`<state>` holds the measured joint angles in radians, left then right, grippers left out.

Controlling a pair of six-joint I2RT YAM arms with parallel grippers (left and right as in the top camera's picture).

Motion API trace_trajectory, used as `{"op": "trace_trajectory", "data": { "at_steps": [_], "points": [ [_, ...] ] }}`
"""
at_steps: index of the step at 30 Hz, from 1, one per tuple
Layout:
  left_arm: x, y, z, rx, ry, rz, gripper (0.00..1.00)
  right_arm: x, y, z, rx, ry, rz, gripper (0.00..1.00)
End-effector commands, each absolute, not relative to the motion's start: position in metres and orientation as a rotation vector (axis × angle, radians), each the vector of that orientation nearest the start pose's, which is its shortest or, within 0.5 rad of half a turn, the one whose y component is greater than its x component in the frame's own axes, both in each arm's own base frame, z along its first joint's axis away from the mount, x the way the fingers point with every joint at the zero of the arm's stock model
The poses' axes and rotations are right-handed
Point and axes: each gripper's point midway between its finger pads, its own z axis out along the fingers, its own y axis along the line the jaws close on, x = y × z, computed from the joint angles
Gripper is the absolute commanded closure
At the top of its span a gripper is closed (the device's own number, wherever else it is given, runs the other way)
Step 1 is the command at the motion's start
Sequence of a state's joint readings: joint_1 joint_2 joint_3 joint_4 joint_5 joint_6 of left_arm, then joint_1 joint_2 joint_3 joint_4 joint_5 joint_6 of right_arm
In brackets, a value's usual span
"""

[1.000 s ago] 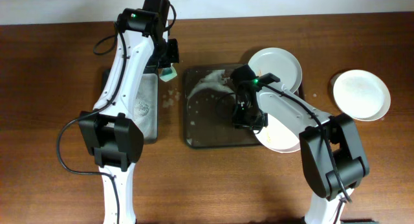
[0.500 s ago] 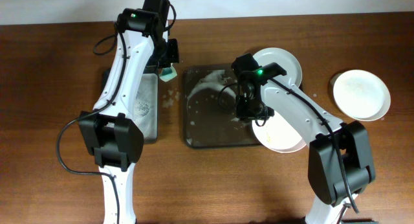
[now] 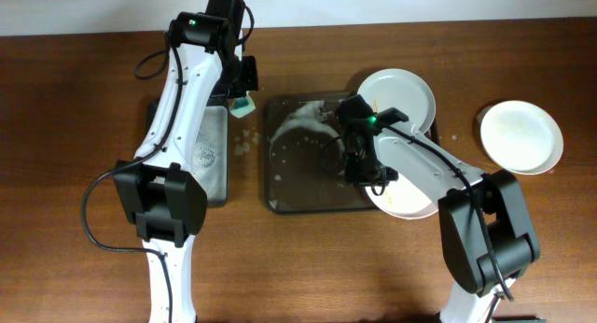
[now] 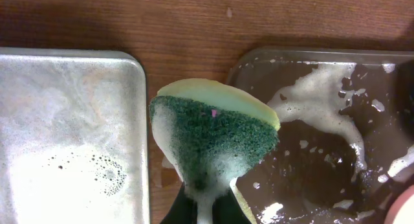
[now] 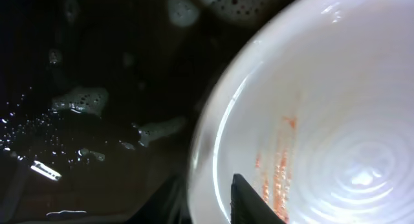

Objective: Clean dirty plates on tray and stack at the side

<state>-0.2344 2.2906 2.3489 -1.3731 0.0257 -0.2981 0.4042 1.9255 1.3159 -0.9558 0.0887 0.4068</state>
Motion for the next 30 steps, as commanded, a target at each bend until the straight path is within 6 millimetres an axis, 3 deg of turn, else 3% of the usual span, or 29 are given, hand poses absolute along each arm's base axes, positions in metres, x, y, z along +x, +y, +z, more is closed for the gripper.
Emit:
{"op": "trace_trajectory", "data": {
  "at_steps": [1,10,18,30],
  "points": [
    [0.484,-0.119,0.168,-0.074,2.850,-0.143,1.00,0.321,0.132,0.017,-0.051,3.109,-0.115,0.79],
    [0.484,-0.119,0.168,-0.074,2.851,-0.142,1.00,0.324,0.138,0.017,-0.061,3.089,-0.099,0.95],
    [0.483,-0.120,0.168,-0.073,2.851,-0.142,1.00,0.329,0.155,0.021,-0.100,3.060,-0.042,0.96],
    [0.482,-0.119,0.168,-0.073,2.858,-0.140,1.00,0.342,0.231,0.047,-0.220,2.970,0.364,0.96]
  ]
}}
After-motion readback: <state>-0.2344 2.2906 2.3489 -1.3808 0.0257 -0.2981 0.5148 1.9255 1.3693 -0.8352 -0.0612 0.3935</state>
